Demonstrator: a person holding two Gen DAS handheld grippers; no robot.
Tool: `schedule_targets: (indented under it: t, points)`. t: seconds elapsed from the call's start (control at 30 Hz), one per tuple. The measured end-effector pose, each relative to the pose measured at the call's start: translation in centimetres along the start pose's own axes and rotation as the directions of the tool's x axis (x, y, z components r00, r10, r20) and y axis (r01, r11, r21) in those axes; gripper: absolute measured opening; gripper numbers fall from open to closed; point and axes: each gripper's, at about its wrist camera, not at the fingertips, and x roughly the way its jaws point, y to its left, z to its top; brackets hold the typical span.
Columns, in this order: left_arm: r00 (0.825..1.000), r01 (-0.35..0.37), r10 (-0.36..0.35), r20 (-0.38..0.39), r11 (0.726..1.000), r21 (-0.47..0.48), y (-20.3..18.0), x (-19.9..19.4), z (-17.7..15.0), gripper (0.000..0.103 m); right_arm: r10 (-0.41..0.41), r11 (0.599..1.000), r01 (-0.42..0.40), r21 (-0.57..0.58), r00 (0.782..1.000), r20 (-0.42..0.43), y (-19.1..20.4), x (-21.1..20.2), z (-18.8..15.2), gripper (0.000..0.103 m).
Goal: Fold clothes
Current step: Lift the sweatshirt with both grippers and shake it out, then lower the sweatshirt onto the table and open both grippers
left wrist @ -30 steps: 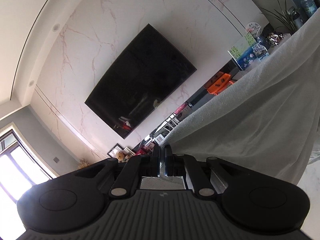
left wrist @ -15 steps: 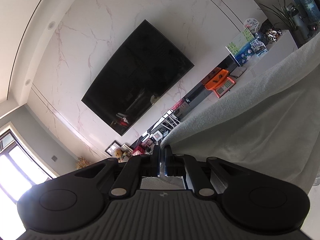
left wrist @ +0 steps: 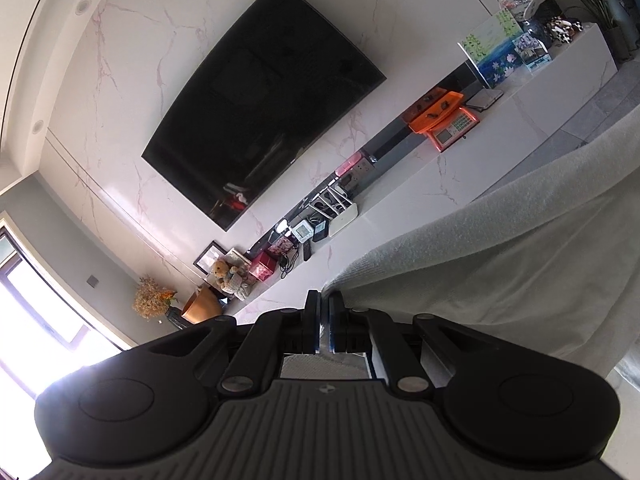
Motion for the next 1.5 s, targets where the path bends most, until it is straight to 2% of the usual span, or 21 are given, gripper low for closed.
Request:
schedule_targets:
  t: [0.13, 0.27, 0.4, 0.6, 0.63, 0.7, 0.77, 0.93, 1.1, 1.2, 1.37, 1.5]
  points:
    - [0.994, -0.066, 0.074, 0.074, 0.991, -0.113, 2.4, -0.1, 0.8, 0.003, -0.052, 0.998, 0.049, 0.042, 0.996, 0.071, 0.7, 0.9, 2.1, 0.001]
    - [0.997, -0.031, 0.038, 0.074, 0.995, -0.095, 3.1, -0.6, -0.3, 0.003, -0.066, 0.996, 0.06, 0.065, 0.993, 0.096, 0.3, 0.8, 2.7, 0.001]
    - [0.999, 0.038, -0.038, 0.037, 0.999, -0.011, 1.5, -1.4, -3.3, 0.003, -0.031, 0.999, 0.029, 0.034, 0.998, 0.058, 0.8, 0.8, 1.0, 0.001]
    - [0.985, 0.173, -0.171, -0.029, 0.976, 0.13, -2.4, -4.7, -10.7, 0.003, 0.07, 0.997, -0.07, -0.009, 0.995, -0.065, 2.8, 0.6, -5.6, 0.001]
    - [0.976, 0.215, -0.21, -0.053, 0.965, 0.151, -3.2, -5.6, -12.9, 0.003, 0.091, 0.995, -0.093, -0.017, 0.991, -0.094, 3.3, 0.5, -7.2, 0.001]
    - [0.961, 0.274, -0.263, -0.089, 0.948, 0.16, -4.2, -6.6, -15.1, 0.003, 0.135, 0.99, -0.141, -0.031, 0.981, -0.141, 4.2, 0.4, -10.1, 0.001]
    - [0.938, 0.343, -0.327, -0.119, 0.925, 0.165, -5.2, -8.0, -18.3, 0.003, 0.181, 0.981, -0.19, -0.031, 0.966, -0.184, 5.0, 0.0, -13.4, 0.001]
    - [0.892, 0.442, -0.41, -0.192, 0.88, 0.173, -7.3, -10.6, -23.8, 0.003, 0.257, 0.961, -0.274, -0.035, 0.933, -0.252, 6.7, -1.3, -19.9, 0.001]
    - [0.854, 0.507, -0.455, -0.253, 0.839, 0.201, -9.1, -13.0, -27.3, 0.003, 0.313, 0.941, -0.337, -0.041, 0.908, -0.28, 7.7, -3.0, -23.8, 0.001]
    - [0.847, 0.518, -0.456, -0.275, 0.823, 0.232, -10.0, -13.7, -28.4, 0.003, 0.335, 0.929, -0.367, -0.055, 0.892, -0.303, 8.3, -3.9, -25.8, 0.001]
    - [0.825, 0.55, -0.454, -0.336, 0.783, 0.292, -12.0, -14.2, -30.3, 0.003, 0.355, 0.909, -0.409, -0.077, 0.86, -0.366, 8.9, -4.8, -28.8, 0.001]
    - [0.811, 0.568, -0.461, -0.361, 0.767, 0.297, -12.6, -14.3, -31.1, 0.003, 0.351, 0.905, -0.418, -0.079, 0.839, -0.416, 8.7, -5.0, -31.1, 0.001]
